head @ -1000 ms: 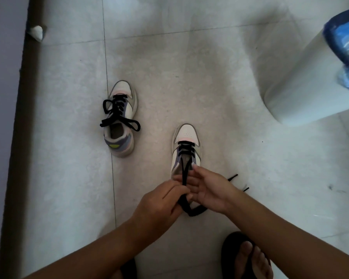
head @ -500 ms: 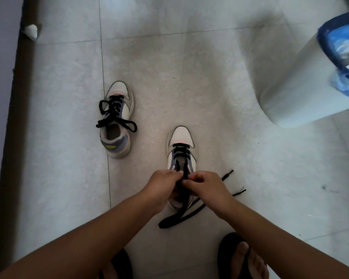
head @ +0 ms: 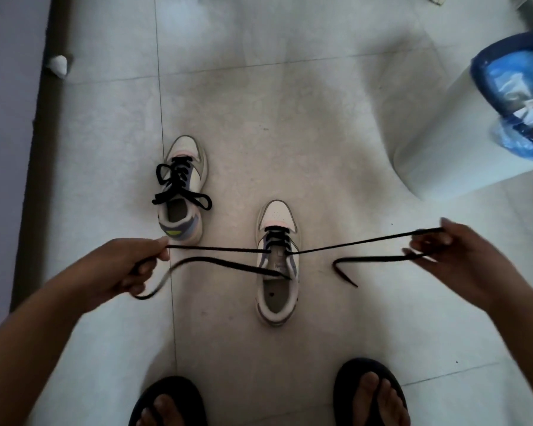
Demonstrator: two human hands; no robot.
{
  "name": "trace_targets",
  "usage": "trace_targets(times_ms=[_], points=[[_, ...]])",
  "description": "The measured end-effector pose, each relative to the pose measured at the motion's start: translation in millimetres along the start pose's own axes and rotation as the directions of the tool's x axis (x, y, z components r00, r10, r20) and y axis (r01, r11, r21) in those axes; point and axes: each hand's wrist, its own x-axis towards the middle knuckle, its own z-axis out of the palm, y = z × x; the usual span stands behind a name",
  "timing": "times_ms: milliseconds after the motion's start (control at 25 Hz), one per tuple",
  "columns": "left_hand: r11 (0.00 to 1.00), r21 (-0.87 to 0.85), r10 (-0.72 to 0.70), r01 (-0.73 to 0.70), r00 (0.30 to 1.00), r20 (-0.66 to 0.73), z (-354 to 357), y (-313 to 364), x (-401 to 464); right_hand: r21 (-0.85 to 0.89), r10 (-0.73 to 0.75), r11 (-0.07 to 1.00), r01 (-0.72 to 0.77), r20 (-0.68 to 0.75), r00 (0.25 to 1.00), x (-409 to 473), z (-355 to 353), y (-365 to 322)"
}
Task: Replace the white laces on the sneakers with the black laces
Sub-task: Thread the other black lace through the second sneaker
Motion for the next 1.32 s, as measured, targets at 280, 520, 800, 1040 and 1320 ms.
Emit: trace_targets(times_ms=[280,520,800,1040,1320], points=[[0.802,0.465,-0.211,0.375,0.906,-0.367,-47.5,-45.9,41.7,0.155,-0.120,0.984,0.089,0.207,0.971,-17.6,-44.9,-57.5],[0.529,0.725,0.530,-0.441,0.839,0.124,97.7,18.7,7.3,-0.246,-0.271,0.906,0.345,0.292,0.917,-49.0,72.3,-69.0],[0.687,0.011,0.717,-0.726,0.680,0.152,153.0,79.7,-56.0,-0.623,-0.260,0.404,0.670,0.624,0.737,-25.4,199.5,-39.0],[0.553,-0.541,0.490,-0.633,0.773,-0.403,50.3,87.0,-52.5,-0.786,0.318,-0.131,0.605,0.545,0.776,52.9,149.7,65.5],[0.471,-0.660,0.410,-0.585,0.808,-0.423,-8.3,74.8,-48.4,-0.812,0.170,-0.019,0.583,0.572,0.802,67.3,148.0,87.7]])
